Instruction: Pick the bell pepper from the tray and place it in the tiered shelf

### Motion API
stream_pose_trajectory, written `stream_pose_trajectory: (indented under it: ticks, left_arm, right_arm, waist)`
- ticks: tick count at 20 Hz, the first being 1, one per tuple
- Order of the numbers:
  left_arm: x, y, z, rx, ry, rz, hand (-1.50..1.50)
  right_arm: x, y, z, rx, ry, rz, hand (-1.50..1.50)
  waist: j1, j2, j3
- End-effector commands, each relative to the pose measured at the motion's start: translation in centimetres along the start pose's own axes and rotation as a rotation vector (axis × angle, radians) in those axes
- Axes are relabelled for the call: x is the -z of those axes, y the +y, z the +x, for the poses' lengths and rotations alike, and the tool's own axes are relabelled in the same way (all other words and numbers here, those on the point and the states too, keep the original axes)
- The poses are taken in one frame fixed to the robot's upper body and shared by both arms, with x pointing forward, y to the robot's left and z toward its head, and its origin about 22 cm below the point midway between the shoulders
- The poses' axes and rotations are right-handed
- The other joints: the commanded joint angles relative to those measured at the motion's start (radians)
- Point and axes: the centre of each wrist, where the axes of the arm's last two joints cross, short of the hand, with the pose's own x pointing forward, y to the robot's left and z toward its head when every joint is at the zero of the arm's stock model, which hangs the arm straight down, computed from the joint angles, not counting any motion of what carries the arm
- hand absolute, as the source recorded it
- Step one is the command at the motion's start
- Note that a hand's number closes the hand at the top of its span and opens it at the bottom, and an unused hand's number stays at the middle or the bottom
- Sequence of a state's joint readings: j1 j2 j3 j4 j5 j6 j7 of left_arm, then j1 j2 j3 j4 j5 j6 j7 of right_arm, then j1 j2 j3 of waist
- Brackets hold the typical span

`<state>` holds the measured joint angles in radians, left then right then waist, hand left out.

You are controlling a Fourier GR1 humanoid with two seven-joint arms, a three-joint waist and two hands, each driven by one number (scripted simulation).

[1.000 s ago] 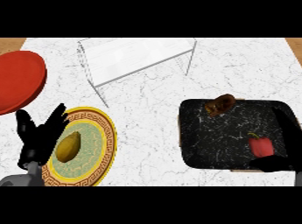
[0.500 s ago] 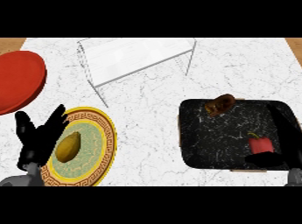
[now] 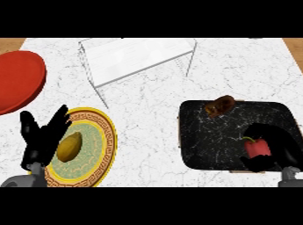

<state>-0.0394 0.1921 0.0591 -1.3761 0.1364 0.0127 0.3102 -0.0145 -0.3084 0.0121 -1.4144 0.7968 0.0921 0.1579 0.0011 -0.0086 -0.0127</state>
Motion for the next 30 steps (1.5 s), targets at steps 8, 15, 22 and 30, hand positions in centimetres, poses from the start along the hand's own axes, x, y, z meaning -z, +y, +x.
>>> stream_pose_trajectory:
  ticks: [8,15,22,30]
  left_arm:
    - [1.0,-0.5,1.5,-0.004,-0.006,-0.026,0.0]
    - [1.4,-2.0,0.4,0.011,0.0,-0.062,0.0]
    - [1.7,-0.3,0.8,-0.002,-0.003,-0.026,0.0]
    - [0.9,0.4,0.5,0.002,-0.001,-0.011,0.0]
  right_arm:
    - [-1.4,4.1,9.9,-0.006,-0.334,0.056,1.5]
    - [-3.0,6.7,24.3,-0.042,-0.688,0.321,1.5]
    - [-10.1,0.9,31.0,0.098,-0.802,0.068,1.5]
    - [-11.1,-10.6,35.2,0.188,-0.729,-0.099,1.5]
  waist:
    - [0.008,0.009,0.012]
    - [0.065,0.019,0.013]
    - [0.016,0.005,0.011]
    - [0.007,0.006,0.012]
